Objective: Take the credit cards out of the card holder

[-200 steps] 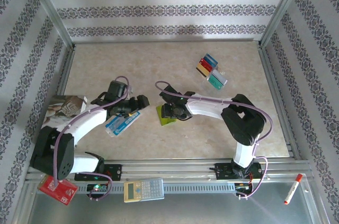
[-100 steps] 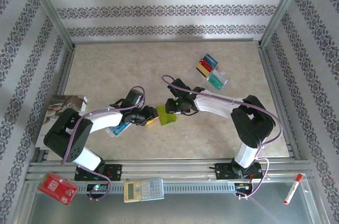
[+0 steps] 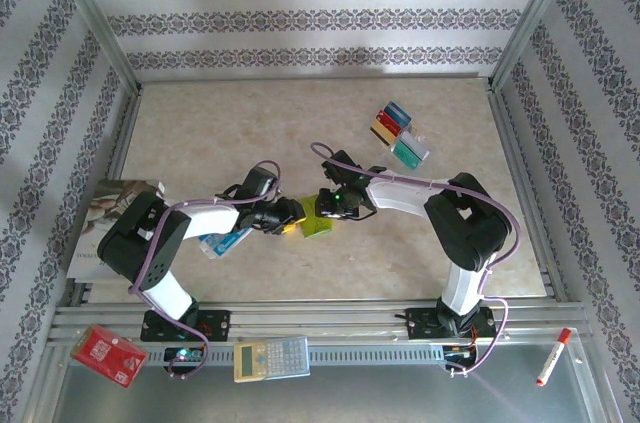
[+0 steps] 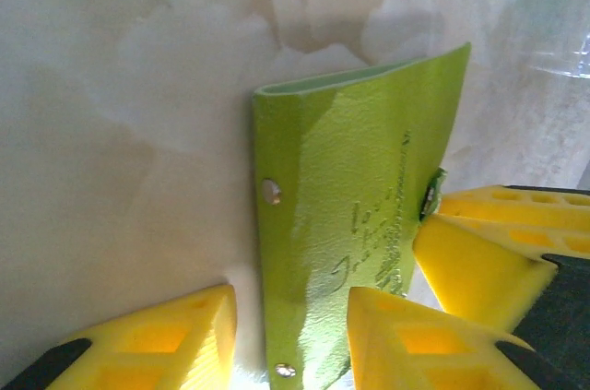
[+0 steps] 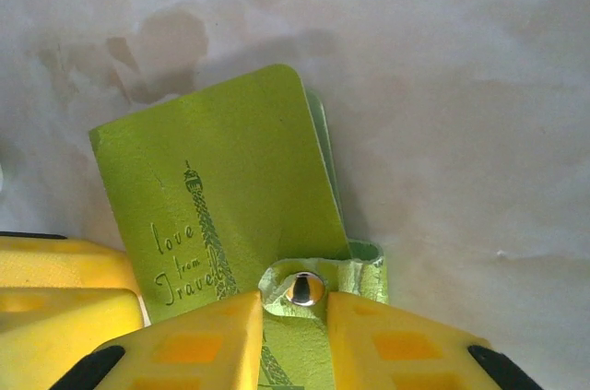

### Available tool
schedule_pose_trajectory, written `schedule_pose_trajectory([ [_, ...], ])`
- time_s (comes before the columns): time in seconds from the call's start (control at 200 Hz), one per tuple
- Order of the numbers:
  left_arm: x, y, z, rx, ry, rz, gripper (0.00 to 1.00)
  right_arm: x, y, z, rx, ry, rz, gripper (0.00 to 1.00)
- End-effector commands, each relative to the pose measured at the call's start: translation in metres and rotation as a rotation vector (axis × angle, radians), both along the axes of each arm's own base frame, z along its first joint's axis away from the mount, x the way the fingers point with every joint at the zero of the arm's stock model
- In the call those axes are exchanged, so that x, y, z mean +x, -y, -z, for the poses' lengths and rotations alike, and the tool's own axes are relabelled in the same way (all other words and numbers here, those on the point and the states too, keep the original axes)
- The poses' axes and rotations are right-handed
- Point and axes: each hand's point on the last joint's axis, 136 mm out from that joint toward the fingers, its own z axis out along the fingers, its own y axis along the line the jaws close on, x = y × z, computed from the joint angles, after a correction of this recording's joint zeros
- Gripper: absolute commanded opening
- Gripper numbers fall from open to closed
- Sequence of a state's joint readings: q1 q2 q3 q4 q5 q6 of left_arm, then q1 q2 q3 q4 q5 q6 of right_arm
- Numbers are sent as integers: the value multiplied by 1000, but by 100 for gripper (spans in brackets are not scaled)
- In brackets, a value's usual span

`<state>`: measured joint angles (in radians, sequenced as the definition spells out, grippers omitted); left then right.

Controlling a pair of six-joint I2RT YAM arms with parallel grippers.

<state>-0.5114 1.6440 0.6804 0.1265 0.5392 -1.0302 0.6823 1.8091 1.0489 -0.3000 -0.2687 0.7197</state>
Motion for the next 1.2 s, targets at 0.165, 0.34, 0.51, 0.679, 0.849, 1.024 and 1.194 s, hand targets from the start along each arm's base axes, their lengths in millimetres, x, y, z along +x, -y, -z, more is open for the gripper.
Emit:
schedule_pose_trajectory([
  [0.165,10,30,-25,-161,89,72,40,-12,3,19,73,-105,47,29],
  [0.34,12,34,-45,-197,163,100,40,-10,5,16,115,-108,71,29],
  [0.51,13,33,-66,-217,234,108,39,-7,3,13,173,-112,109,29],
  [0.679,6,23,-58,-168,211,92,38,-5,9,14,180,-114,135,28],
  [0.849,1,11,-27,-75,119,51,42,-7,17,23,142,-130,155,25],
  [1.024,0,1,-13,-20,71,1,44,-11,26,36,91,-150,169,22],
  [1.194,-4,-15,-1,66,31,-43,44,-12,30,41,74,-155,176,22],
])
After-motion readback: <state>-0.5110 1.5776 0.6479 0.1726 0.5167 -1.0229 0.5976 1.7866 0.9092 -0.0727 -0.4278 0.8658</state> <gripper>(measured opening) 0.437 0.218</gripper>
